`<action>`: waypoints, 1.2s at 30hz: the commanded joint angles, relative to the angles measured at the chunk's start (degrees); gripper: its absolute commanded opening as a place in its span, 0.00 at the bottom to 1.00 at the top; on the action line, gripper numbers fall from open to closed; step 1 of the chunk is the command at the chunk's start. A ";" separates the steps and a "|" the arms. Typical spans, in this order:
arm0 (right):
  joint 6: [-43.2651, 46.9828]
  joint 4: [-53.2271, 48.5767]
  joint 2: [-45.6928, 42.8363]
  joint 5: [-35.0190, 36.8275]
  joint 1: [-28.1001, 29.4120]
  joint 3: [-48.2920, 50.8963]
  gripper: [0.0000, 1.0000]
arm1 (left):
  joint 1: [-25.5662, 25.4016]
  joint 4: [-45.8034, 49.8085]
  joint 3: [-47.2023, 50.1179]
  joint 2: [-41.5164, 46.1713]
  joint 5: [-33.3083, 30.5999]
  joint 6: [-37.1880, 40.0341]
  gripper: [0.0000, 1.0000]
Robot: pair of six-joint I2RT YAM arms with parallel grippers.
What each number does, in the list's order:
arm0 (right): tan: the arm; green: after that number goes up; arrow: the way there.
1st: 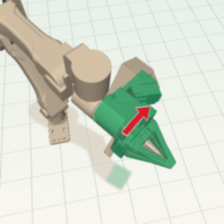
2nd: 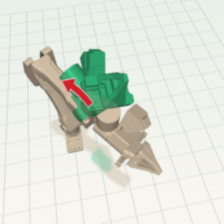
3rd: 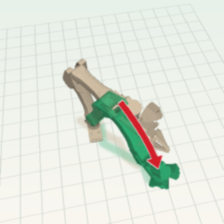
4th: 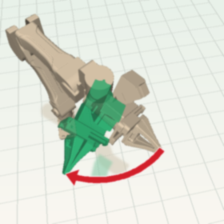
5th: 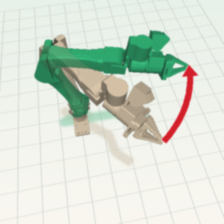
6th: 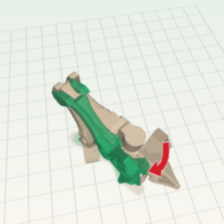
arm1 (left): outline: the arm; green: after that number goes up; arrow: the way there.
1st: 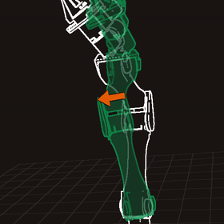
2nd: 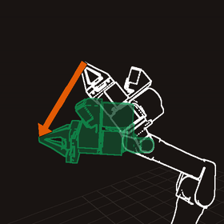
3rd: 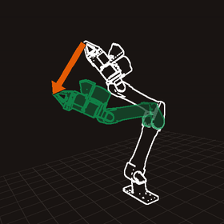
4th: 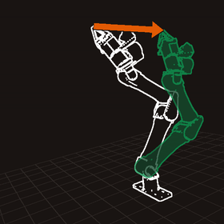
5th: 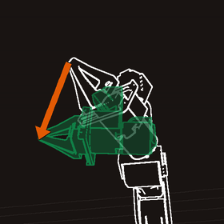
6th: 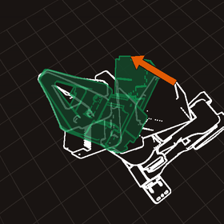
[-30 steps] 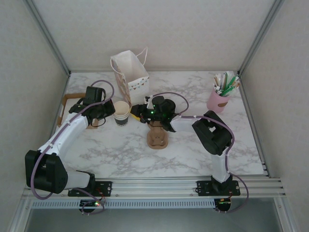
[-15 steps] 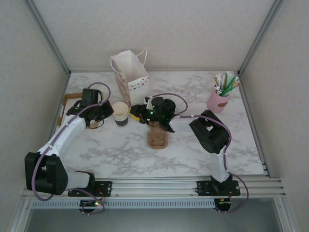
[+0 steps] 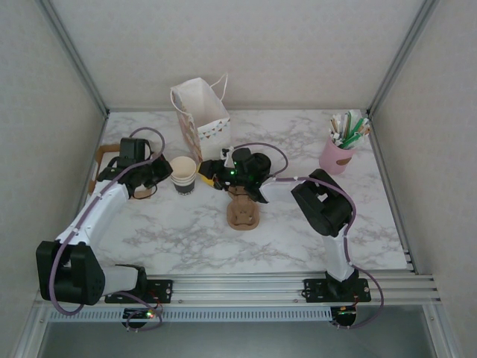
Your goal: Pack the takeout coffee
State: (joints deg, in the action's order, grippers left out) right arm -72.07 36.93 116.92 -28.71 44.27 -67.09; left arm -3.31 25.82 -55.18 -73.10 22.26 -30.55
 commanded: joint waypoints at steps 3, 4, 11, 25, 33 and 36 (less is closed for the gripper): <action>2.40 -3.81 0.59 -0.21 1.17 -2.08 0.48 | 0.60 -1.97 0.33 1.63 3.57 -1.17 0.00; 2.61 -4.32 0.52 -0.02 1.17 -2.01 0.48 | 0.78 -1.92 0.33 1.73 3.79 -1.19 0.00; 3.76 -6.48 -0.18 0.29 1.28 -2.49 0.49 | 1.84 -3.04 0.86 1.97 6.09 -1.88 0.00; 5.45 -9.55 -0.20 0.28 2.38 -5.04 0.62 | 3.20 -5.08 2.65 2.52 8.81 -3.00 0.00; 7.29 -12.31 -0.08 1.43 3.79 -6.11 0.65 | 3.22 -6.91 4.11 2.39 10.56 -3.97 0.00; 7.60 -13.93 0.23 2.78 3.80 -5.68 0.63 | 3.31 -7.46 4.20 2.70 11.88 -4.52 0.00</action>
State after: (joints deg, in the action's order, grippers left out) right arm -66.61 24.99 116.92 -26.52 45.95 -71.11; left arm 0.49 21.06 -51.27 -71.94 28.16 -33.54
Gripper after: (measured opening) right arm 0.636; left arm 0.058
